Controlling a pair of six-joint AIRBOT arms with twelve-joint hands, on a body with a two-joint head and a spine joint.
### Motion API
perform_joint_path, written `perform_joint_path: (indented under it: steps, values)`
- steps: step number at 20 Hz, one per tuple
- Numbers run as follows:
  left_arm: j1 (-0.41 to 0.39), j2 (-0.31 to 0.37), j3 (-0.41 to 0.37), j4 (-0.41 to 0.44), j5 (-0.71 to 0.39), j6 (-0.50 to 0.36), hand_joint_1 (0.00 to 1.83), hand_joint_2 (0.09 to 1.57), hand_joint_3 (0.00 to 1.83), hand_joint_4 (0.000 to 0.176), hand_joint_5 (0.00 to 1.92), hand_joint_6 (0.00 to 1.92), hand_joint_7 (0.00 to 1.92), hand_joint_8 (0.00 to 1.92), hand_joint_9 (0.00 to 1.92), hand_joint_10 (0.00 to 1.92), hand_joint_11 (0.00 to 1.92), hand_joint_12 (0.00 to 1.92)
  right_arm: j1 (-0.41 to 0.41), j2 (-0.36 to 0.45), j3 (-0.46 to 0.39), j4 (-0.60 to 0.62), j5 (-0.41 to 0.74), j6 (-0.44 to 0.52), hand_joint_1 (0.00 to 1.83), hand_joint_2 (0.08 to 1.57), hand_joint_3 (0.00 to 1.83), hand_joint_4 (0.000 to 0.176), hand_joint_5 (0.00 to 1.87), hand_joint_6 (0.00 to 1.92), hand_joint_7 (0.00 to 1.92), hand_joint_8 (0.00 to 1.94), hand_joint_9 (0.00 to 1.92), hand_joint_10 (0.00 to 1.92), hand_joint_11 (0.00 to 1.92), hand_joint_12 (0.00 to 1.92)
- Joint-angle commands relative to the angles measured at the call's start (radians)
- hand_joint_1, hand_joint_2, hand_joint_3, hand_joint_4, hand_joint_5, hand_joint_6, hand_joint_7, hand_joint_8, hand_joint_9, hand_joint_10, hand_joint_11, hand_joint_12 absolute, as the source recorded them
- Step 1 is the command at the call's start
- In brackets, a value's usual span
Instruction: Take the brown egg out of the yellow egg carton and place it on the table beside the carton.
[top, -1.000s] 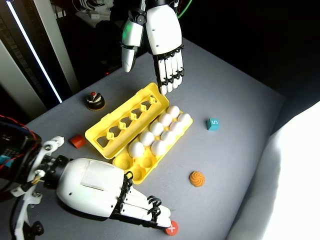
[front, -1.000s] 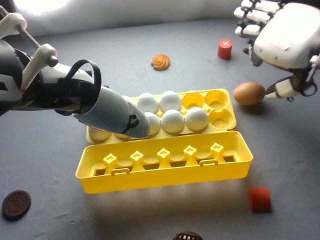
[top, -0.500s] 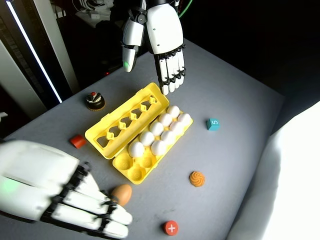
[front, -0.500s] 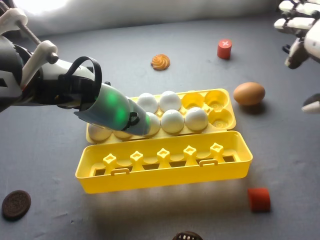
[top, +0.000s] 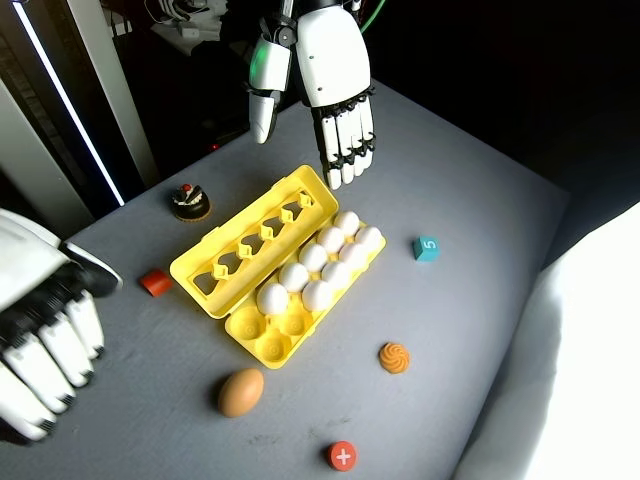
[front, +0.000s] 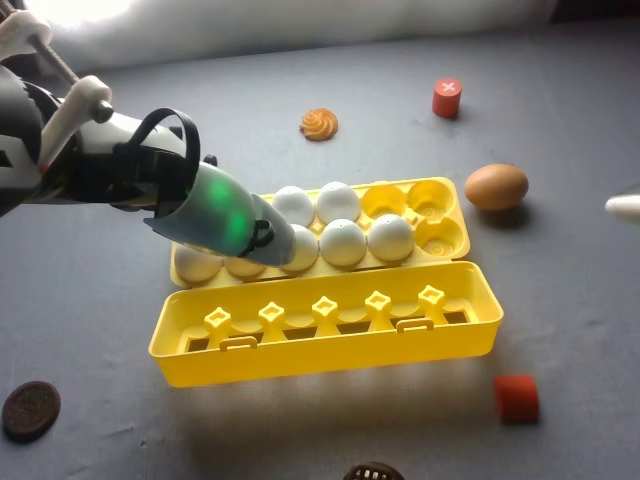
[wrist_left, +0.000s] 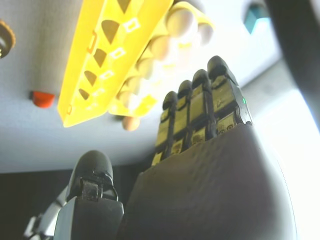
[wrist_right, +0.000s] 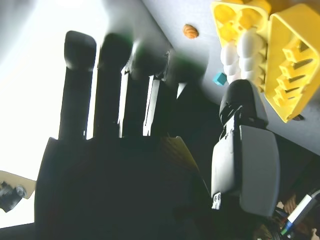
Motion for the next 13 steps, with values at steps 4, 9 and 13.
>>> perform_joint_path:
  steps: [4, 9, 13]
  values:
    - [-0.012, -0.001, 0.002, 0.052, -0.036, 0.001, 0.00, 1.22, 0.00, 0.000, 0.14, 0.00, 0.12, 0.00, 0.10, 0.00, 0.00, 0.26, -0.011, 0.016, -0.023, -0.044, 0.112, 0.039, 0.57, 1.51, 0.01, 0.000, 0.93, 1.92, 0.99, 1.94, 1.09, 1.92, 1.21, 1.92]
    - [-0.011, -0.001, 0.002, 0.052, -0.036, 0.001, 0.00, 1.23, 0.00, 0.000, 0.15, 0.00, 0.14, 0.00, 0.12, 0.00, 0.00, 0.30, -0.033, 0.016, -0.023, 0.007, 0.125, 0.068, 0.63, 1.48, 0.00, 0.000, 0.86, 1.92, 0.90, 1.94, 0.98, 1.92, 1.10, 1.92]
    - [-0.010, -0.001, 0.002, 0.052, -0.036, 0.001, 0.00, 1.23, 0.00, 0.000, 0.12, 0.00, 0.11, 0.00, 0.10, 0.01, 0.00, 0.24, -0.033, 0.016, -0.023, 0.006, 0.126, 0.071, 0.56, 1.50, 0.00, 0.000, 0.90, 1.92, 0.93, 1.94, 0.98, 1.92, 1.10, 1.92]
